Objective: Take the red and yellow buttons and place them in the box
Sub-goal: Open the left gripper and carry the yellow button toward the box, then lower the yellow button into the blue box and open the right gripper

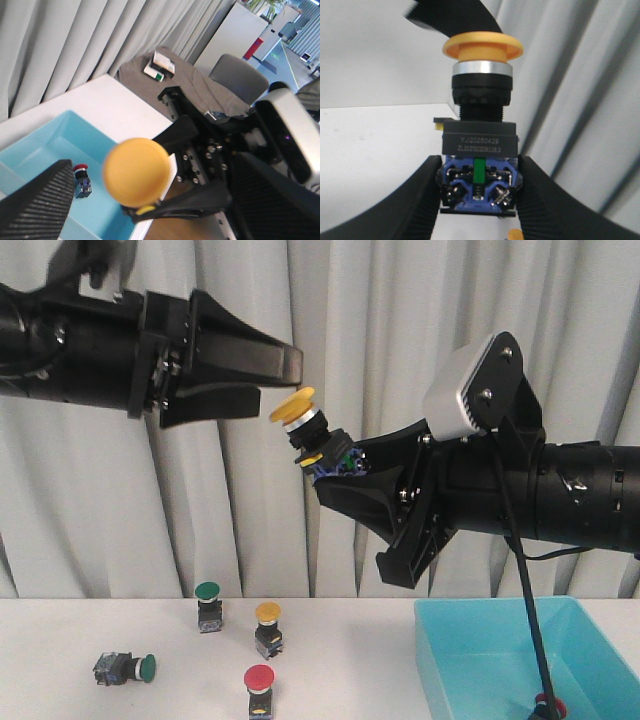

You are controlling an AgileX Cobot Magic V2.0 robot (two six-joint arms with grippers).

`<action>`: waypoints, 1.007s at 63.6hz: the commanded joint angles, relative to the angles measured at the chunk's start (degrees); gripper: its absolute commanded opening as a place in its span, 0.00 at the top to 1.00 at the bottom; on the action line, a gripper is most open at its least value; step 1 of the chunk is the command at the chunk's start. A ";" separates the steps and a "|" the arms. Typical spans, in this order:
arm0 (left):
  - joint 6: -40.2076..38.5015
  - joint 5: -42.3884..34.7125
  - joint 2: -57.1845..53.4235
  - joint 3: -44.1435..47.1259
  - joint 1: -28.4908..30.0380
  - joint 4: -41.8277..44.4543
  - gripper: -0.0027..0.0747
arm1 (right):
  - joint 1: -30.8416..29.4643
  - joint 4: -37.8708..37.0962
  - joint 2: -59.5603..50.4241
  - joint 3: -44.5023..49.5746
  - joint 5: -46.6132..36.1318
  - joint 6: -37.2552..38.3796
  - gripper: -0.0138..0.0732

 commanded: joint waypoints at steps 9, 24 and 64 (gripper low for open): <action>-0.32 -0.85 -5.23 -1.63 -0.03 7.27 0.22 | -1.20 -8.50 -2.84 -1.90 -8.27 10.79 0.71; -4.97 0.13 -7.55 -1.58 -0.03 22.55 0.33 | -13.10 -18.28 -6.05 -1.90 -8.97 26.83 0.71; -5.52 1.31 -7.74 -1.58 -0.03 27.94 0.69 | -24.08 -37.98 11.27 -1.54 8.07 56.42 0.71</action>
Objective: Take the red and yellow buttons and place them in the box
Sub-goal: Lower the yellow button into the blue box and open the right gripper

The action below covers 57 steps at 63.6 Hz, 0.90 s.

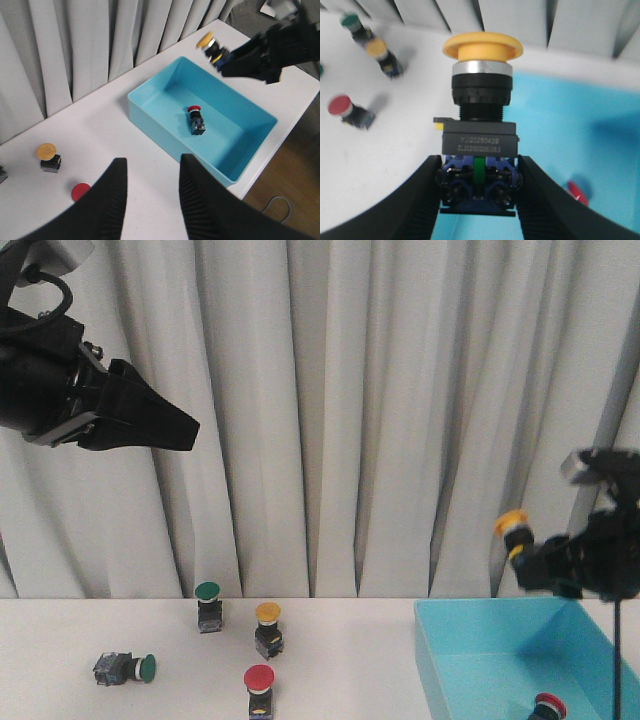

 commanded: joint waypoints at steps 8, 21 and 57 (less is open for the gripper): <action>-0.47 -2.34 -1.98 -1.45 -0.03 -1.65 0.69 | -0.04 -0.81 5.93 -1.49 0.96 5.44 0.71; -0.47 -2.34 -1.98 -1.45 -0.03 -1.65 0.69 | 0.21 -0.90 12.55 -1.49 0.72 5.45 0.71; -0.58 -1.69 -1.98 -1.45 -0.03 -1.82 0.69 | 6.78 -7.80 22.05 -1.49 -6.70 8.78 0.71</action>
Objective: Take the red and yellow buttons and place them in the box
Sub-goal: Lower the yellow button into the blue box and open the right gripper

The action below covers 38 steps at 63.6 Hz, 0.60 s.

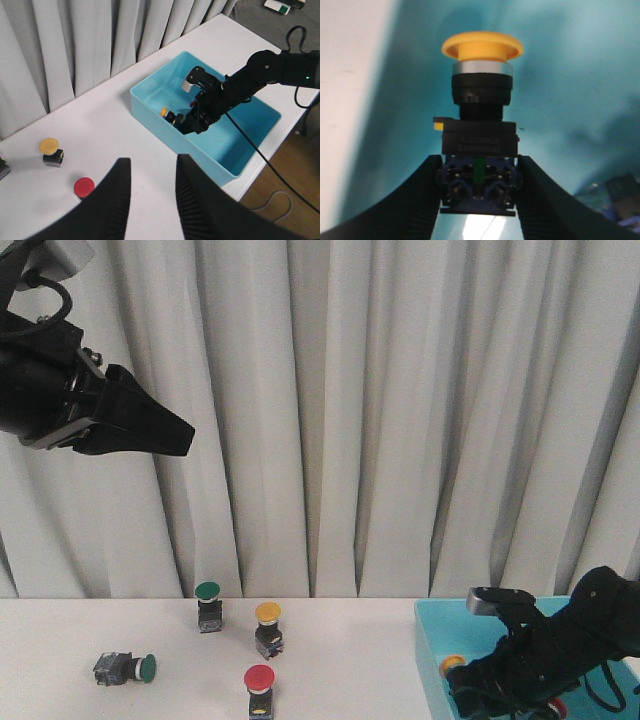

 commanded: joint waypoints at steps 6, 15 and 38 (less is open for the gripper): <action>-0.58 -2.73 -1.98 -1.45 -0.03 -2.28 0.69 | -0.15 -5.66 -1.85 -1.49 -1.57 3.58 0.71; -0.58 -2.73 -1.98 -1.45 -0.03 -2.28 0.69 | -0.15 -6.18 -1.81 -1.49 -1.57 3.67 0.70; -0.57 -2.47 -1.98 -1.45 -0.03 -2.30 0.69 | -0.15 -6.18 -1.81 -1.49 -1.90 2.80 0.47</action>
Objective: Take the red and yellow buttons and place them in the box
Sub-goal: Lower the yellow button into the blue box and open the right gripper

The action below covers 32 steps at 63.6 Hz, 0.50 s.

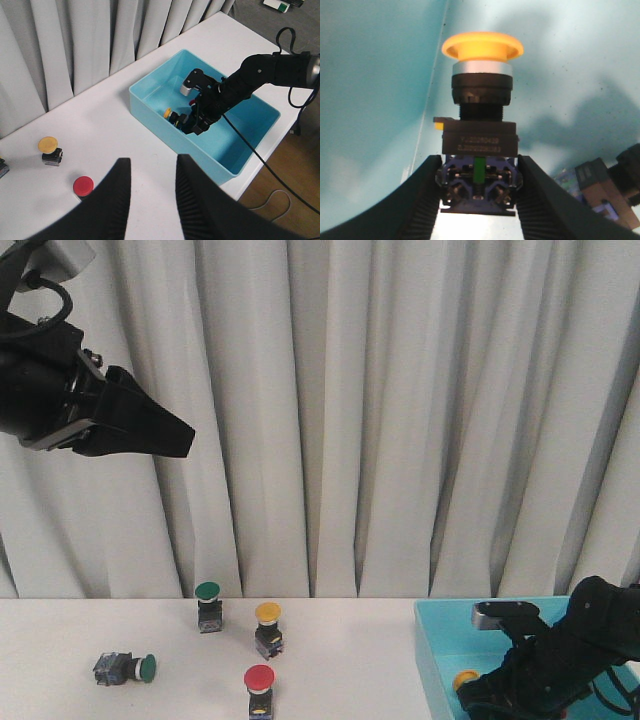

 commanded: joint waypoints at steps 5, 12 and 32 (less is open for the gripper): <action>-0.57 -2.58 -1.98 -1.45 -0.03 -2.30 0.69 | -0.15 0.41 -3.11 -1.49 -1.60 -0.69 0.40; -0.57 -2.54 -1.98 -1.45 -0.03 -2.30 0.69 | -0.15 0.41 -3.11 -1.49 -1.54 -0.69 0.36; -0.58 -1.74 -1.98 -1.45 -0.03 -2.30 0.69 | -0.20 0.31 -7.48 -1.49 -1.60 -0.69 0.37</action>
